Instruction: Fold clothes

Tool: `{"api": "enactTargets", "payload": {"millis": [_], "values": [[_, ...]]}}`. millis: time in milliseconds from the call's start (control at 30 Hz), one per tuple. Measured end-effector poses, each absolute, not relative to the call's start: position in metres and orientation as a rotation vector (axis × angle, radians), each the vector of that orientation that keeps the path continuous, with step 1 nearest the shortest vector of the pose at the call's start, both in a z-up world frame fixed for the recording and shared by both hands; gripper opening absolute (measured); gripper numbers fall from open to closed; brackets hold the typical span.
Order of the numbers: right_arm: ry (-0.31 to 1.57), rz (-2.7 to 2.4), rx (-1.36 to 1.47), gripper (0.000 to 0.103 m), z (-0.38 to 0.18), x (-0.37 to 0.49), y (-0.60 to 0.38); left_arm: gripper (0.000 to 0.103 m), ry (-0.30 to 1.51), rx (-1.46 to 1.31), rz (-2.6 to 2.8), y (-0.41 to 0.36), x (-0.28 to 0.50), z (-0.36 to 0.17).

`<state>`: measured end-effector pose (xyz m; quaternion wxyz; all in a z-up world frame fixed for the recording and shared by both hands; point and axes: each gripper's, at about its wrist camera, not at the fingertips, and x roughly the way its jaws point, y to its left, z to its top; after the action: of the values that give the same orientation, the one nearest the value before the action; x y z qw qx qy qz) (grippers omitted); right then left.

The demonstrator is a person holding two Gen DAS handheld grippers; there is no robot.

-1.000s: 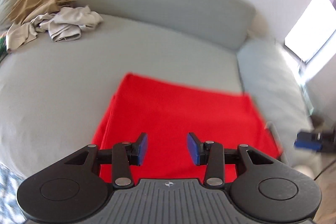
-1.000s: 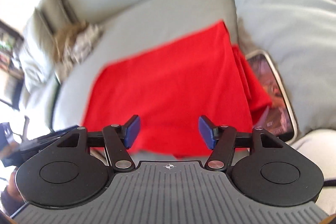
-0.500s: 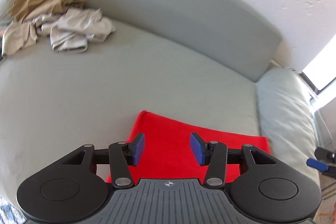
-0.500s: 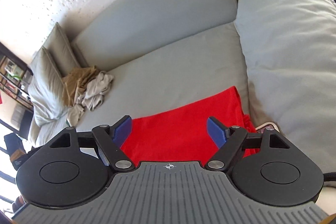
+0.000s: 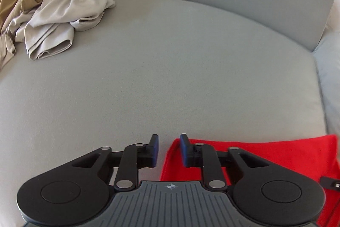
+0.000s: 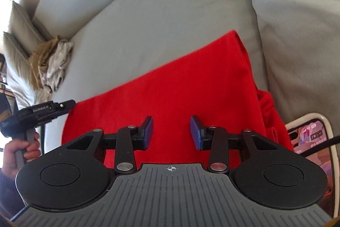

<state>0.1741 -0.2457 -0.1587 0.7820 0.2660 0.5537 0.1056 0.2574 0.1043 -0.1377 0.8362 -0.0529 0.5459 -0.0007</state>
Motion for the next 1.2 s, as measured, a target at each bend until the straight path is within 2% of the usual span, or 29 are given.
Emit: {"api": "enactTargets", "payload": {"millis": [100,133,333,467,500,533,633,733,867,1100,1167,1200], "values": [[1.188,0.233,0.574,0.04,-0.163,0.172,-0.245,0.002,1.178,-0.103,-0.003,0.105,0.259,-0.144],[1.189,0.235,0.572,0.04,-0.163,0.172,-0.244,0.001,1.18,-0.087,-0.016,0.103,0.257,-0.144],[1.195,0.239,0.564,0.04,-0.164,0.175,-0.24,0.008,1.187,0.063,-0.042,0.084,0.247,-0.143],[1.199,0.238,0.563,0.04,-0.165,0.176,-0.238,0.012,1.231,-0.028,-0.05,0.095,0.256,-0.15],[1.199,0.238,0.566,0.04,-0.165,0.176,-0.238,0.011,1.237,-0.105,-0.059,0.103,0.258,-0.151],[1.199,0.239,0.569,0.04,-0.165,0.177,-0.239,0.0,1.237,-0.192,-0.082,0.112,0.258,-0.153],[1.2,0.24,0.585,0.04,-0.166,0.177,-0.242,0.0,1.171,-0.391,-0.126,0.134,0.248,-0.151],[1.198,0.244,0.6,0.04,-0.168,0.177,-0.244,0.0,1.011,-0.496,-0.072,0.158,0.222,-0.138],[1.182,0.241,0.609,0.04,-0.165,0.175,-0.247,0.0,0.846,-0.507,0.072,0.173,0.193,-0.127],[1.142,0.227,0.619,0.04,-0.155,0.169,-0.253,0.002,0.833,-0.466,0.205,0.18,0.193,-0.119],[1.13,0.222,0.622,0.043,-0.153,0.167,-0.255,0.008,0.857,-0.38,0.162,0.173,0.193,-0.109],[1.1,0.217,0.629,0.043,-0.147,0.164,-0.259,0.015,0.873,-0.345,0.122,0.162,0.189,-0.105]]}}
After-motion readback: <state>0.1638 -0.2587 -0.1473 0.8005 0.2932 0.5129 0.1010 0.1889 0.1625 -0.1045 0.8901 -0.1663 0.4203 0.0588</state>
